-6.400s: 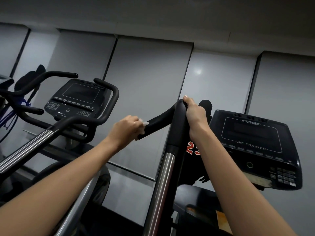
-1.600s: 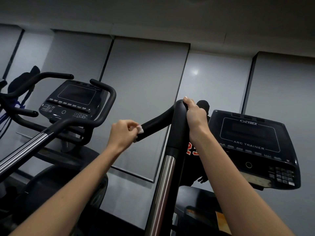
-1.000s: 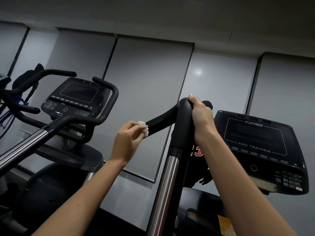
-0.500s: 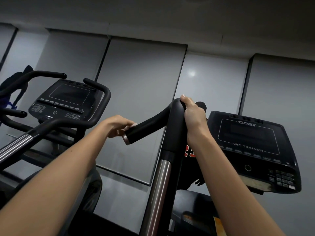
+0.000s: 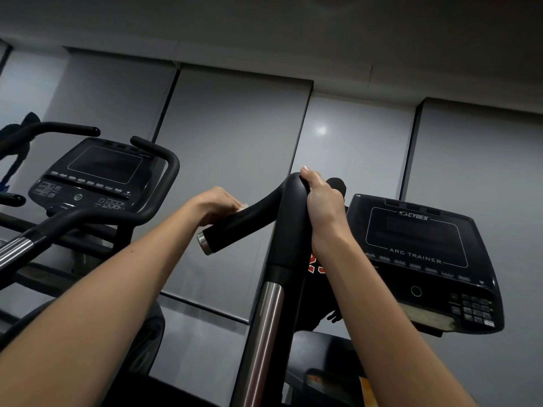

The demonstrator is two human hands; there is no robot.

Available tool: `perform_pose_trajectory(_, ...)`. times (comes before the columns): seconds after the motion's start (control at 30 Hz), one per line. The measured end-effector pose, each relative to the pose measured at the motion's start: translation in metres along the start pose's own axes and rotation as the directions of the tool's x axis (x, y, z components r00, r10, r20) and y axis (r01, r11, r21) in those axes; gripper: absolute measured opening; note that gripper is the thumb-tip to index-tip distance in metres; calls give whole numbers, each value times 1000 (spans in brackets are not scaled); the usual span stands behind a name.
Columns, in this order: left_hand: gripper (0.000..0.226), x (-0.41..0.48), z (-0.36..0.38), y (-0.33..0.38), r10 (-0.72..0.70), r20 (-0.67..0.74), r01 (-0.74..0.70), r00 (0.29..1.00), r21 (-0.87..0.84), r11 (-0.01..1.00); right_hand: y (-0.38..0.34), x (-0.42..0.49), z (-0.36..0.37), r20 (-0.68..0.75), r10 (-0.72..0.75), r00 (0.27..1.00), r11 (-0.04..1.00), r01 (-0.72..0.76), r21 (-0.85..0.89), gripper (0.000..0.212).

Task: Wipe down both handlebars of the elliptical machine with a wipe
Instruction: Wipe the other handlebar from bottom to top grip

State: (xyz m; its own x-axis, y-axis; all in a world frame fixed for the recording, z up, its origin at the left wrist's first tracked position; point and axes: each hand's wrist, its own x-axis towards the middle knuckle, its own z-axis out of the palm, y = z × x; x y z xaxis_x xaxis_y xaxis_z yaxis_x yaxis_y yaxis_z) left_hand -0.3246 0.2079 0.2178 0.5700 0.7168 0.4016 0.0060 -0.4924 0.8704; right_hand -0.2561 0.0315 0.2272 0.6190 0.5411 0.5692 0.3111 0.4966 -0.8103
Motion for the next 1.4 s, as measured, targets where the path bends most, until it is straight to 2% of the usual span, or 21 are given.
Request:
perform_pose_trajectory(0.1, 18, -6, 10, 0, 156, -128, -150, 979, 54, 987, -1, -1, -1, 0, 3, 1000, 1000, -3, -2, 58)
perform_pose_trajectory(0.17, 22, -13, 19, -8, 268, -259, -230, 928, 167, 959, -2, -2, -1, 1, 8, 1000, 1000, -8, 2, 58)
perform_pose_trajectory(0.23, 21, -26, 29, -17, 407, -383, -324, 829, 264, 909, -2, -2, 0, -3, 10, 1000, 1000, -10, 3, 60)
perform_pose_trajectory(0.33, 17, -39, 35, -30, 568, -446, -478, 691, 307, 823, -2, -2, 0, -6, 10, 1000, 1000, -10, 7, 61)
perform_pose_trajectory(0.43, 12, -40, 27, -31, 617, -428, -539, 660, 302, 786, -1, -2, 0, -3, 9, 1000, 1000, -9, 5, 60)
perform_pose_trajectory(0.5, 13, -43, 24, -28, 671, -399, -562, 625, 366, 741, -2, -2, 1, 1, 11, 1000, 1000, -11, 11, 61)
perform_pose_trajectory(0.63, 16, -51, 40, -48, 832, -245, -662, 498, 513, 547, -2, -4, 1, -1, 2, 1000, 1000, -2, 12, 62)
perform_pose_trajectory(0.7, 17, -55, 54, -71, 869, -130, -655, 478, 607, 451, -2, -3, 2, -2, -2, 1000, 1000, 2, 12, 62)
perform_pose_trajectory(0.77, 17, -60, 59, -88, 888, -89, -625, 451, 679, 385, -2, -3, 1, -16, 8, 1000, 1000, -8, -7, 61)
perform_pose_trajectory(0.87, 18, -55, 48, -80, 956, -117, -646, 270, 714, 270, -2, -3, 1, -17, 13, 1000, 1000, -13, -28, 50)
perform_pose_trajectory(0.93, 13, -48, 45, -59, 965, -127, -667, 228, 702, 249, -3, -4, 1, -8, 26, 1000, 999, -26, -32, 36)
perform_pose_trajectory(1.07, 11, -32, 48, -39, 949, -48, -654, 312, 713, 252, -4, -6, 1, -6, 38, 999, 998, -39, -49, 42)
perform_pose_trajectory(1.13, 11, -30, 45, -37, 949, -21, -655, 316, 718, 234, -3, -5, 1, -5, 41, 999, 998, -41, -54, 42)
perform_pose_trajectory(1.2, 8, -32, 44, -34, 943, -85, -675, 323, 678, 292, -4, -5, 1, 2, 38, 999, 998, -38, -51, 39)
perform_pose_trajectory(1.27, 11, -31, 47, -31, 905, -235, -688, 353, 590, 422, -4, -5, 1, 1, 35, 999, 998, -35, -48, 36)
perform_pose_trajectory(1.3, 12, -29, 49, -29, 856, -331, -687, 398, 511, 517, -4, -6, 1, -2, 33, 999, 998, -33, -48, 36)
perform_pose_trajectory(1.37, 11, -24, 50, -20, 688, -492, -629, 534, 312, 712, -5, -6, 2, -4, 31, 1000, 998, -31, -50, 37)
perform_pose_trajectory(1.4, 11, -20, 47, -13, 592, -514, -567, 621, 226, 792, -4, -6, 2, -4, 30, 1000, 998, -30, -53, 38)
